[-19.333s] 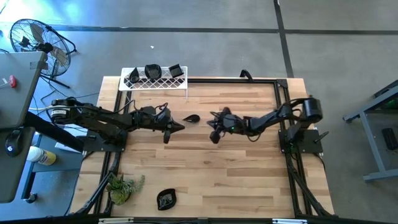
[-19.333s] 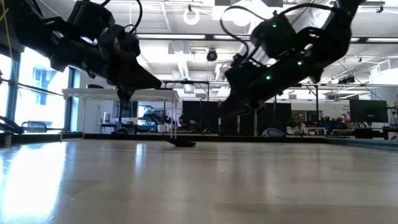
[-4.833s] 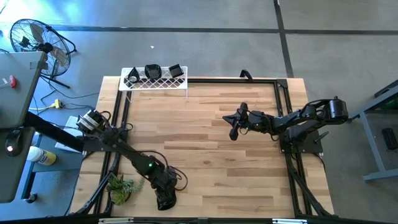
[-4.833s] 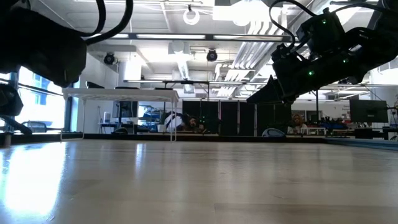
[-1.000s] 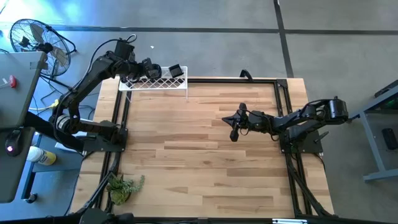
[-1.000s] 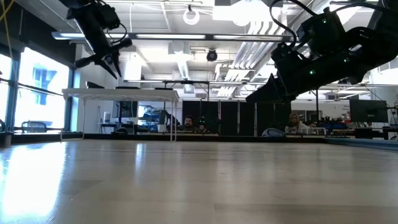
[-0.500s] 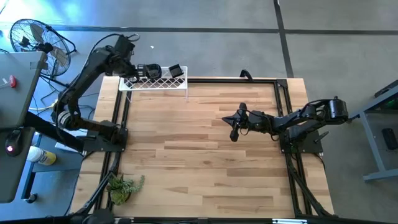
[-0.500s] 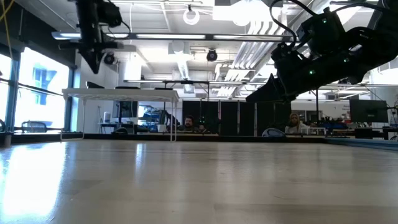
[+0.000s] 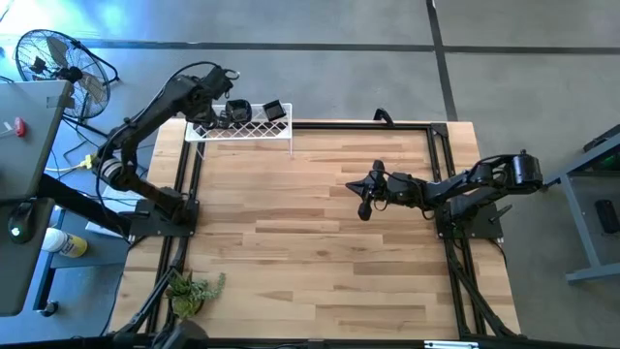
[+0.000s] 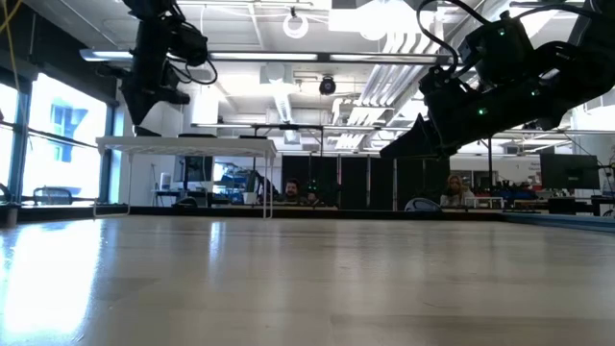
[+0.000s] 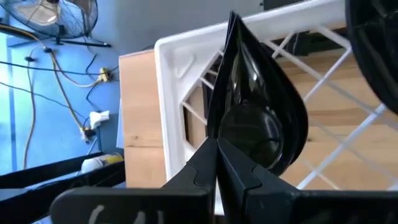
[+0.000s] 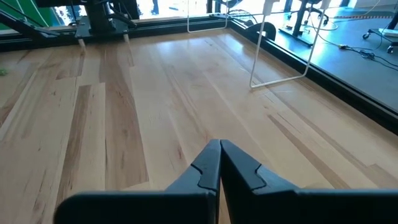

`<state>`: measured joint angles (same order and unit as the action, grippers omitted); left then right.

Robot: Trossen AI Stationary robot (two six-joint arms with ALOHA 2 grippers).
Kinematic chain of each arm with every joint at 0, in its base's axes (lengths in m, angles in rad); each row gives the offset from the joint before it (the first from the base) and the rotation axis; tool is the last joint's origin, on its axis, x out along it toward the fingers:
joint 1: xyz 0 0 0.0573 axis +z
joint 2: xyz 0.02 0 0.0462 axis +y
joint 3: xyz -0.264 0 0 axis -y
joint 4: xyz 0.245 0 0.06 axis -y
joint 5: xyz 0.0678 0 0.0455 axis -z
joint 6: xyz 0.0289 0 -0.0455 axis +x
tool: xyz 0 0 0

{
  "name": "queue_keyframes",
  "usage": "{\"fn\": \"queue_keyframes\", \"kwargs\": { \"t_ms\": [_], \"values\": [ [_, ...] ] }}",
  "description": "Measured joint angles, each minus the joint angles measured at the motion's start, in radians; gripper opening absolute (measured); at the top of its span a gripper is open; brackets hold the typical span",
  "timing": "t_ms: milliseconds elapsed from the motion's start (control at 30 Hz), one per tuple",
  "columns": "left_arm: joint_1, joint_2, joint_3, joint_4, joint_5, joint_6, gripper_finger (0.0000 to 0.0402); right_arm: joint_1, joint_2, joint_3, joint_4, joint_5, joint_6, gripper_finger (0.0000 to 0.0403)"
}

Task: Pick & Place Mini shaped plates
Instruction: Adjust the stacked drop-shaped plates, then return to Home Position

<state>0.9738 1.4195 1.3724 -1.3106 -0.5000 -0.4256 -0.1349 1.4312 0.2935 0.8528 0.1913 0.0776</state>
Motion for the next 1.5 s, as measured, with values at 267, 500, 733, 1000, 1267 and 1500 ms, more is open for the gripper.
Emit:
{"fn": "queue_keyframes", "kwargs": {
  "t_ms": [267,500,733,1000,1267,1500],
  "values": [
    [0.001,0.006,-0.013,0.015,-0.010,-0.021,0.0003,0.000,0.000,0.000,0.001,0.000,0.000,0.0005],
    [0.001,0.006,-0.037,0.029,-0.001,-0.020,0.0003,0.000,0.000,0.000,0.000,-0.003,0.000,0.0005],
    [-0.030,-0.016,0.005,0.034,-0.007,0.004,0.0003,0.000,0.000,0.000,0.000,0.000,0.000,0.0002],
    [-0.243,-0.162,-0.055,0.258,0.000,0.065,0.0003,0.010,0.000,0.000,0.002,0.049,-0.036,0.0002],
    [-0.602,-0.267,-0.340,0.839,0.016,0.203,0.0003,0.052,0.000,0.000,0.006,0.083,-0.085,0.0002],
    [-0.807,-0.267,-0.654,1.546,0.201,0.406,0.0003,0.028,-0.083,0.000,-0.013,-0.171,-0.088,0.0002]
  ]
}}
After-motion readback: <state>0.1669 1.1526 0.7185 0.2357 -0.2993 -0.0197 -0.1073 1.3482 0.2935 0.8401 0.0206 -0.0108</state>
